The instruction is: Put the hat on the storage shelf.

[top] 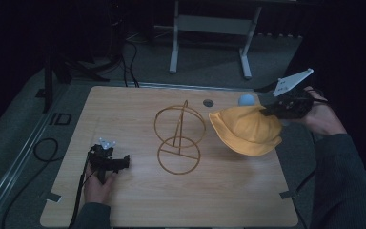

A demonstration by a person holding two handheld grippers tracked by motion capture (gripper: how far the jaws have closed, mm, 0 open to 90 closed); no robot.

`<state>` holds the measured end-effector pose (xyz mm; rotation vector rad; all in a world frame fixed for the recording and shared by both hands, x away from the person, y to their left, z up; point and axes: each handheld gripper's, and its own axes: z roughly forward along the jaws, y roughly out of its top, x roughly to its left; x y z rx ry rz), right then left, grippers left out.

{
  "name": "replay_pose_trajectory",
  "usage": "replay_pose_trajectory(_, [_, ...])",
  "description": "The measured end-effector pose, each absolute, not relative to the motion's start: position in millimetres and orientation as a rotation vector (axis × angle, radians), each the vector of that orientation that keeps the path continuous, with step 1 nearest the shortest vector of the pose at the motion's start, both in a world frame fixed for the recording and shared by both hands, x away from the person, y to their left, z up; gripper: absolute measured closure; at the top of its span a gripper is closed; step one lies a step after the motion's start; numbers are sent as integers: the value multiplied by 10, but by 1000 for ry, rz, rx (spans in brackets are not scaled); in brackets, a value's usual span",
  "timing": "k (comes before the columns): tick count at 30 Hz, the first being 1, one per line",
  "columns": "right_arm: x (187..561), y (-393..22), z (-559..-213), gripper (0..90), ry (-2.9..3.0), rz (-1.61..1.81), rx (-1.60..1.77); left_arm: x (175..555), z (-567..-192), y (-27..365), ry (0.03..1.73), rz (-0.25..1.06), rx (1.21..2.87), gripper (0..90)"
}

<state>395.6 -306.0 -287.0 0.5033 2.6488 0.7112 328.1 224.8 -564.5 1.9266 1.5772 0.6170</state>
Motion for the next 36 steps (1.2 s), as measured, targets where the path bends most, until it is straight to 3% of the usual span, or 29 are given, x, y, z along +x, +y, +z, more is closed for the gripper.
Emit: replay_pose_trajectory(36, [3985,-2824,-2712,848,2594,872,452,3282,-5645,2247,1578,618,1925,4])
